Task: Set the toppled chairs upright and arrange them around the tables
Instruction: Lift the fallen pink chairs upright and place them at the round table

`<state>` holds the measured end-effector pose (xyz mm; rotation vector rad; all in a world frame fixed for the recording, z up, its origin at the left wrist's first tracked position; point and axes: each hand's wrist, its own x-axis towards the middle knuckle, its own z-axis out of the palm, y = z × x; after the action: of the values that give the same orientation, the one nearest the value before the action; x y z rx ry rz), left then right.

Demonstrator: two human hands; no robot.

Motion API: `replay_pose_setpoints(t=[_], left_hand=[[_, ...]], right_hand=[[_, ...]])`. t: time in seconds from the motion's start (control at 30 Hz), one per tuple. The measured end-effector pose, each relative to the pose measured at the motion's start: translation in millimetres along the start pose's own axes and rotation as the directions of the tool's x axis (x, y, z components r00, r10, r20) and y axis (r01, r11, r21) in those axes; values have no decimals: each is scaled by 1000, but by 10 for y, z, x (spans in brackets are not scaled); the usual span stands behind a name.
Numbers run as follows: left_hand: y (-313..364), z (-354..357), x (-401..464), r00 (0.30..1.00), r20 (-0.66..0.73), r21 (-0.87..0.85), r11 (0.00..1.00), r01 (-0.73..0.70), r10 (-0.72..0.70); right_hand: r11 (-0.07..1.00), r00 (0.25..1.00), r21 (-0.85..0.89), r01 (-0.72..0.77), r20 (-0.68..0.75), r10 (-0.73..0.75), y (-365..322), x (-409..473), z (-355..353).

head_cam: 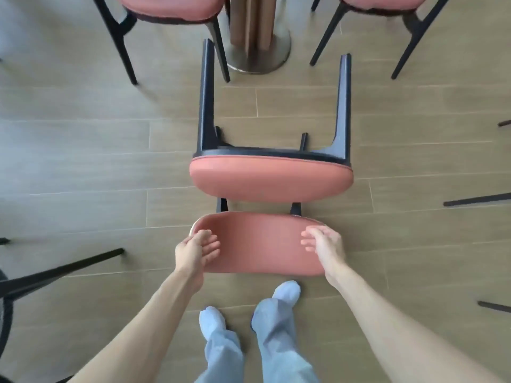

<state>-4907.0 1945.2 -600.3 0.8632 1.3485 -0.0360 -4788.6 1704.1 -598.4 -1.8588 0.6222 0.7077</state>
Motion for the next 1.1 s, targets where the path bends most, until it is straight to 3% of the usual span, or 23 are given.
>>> replay_pose_setpoints(t=[0.17, 0.37, 0.6, 0.7, 0.83, 1.0, 1.1], left_hand=[[-1066, -319, 976, 983, -4, 24, 983, 183, -183], [-2145, -403, 2012, 961, -34, -24, 962, 273, -274], [-3265, -308, 3083, 938, -43, -15, 939, 342, -343], [-3670, -240, 3405, 938, -31, -47, 938, 343, -344], [-4004, -220, 3636, 961, 2, -120, 954, 275, -277], [-4132, -278, 3851, 973, 113, -172, 960, 219, -202], [-4112, -303, 3851, 977, 131, -175, 966, 192, -170]], right_hand=[[989, 988, -6, -149, 24, 149, 1186, 450, 635], [950, 949, 27, -310, 73, 307, 2545, 1247, 1190], [784, 814, 222, -580, 124, 568, 3806, 2220, 1242], [737, 805, 337, -586, 135, 578, 4182, 2533, 1182], [739, 855, 454, -498, 116, 505, 4496, 2833, 1154], [650, 888, 619, -441, 196, 416, 4742, 3062, 1082], [639, 883, 619, -457, 231, 408, 4707, 3004, 1081]])
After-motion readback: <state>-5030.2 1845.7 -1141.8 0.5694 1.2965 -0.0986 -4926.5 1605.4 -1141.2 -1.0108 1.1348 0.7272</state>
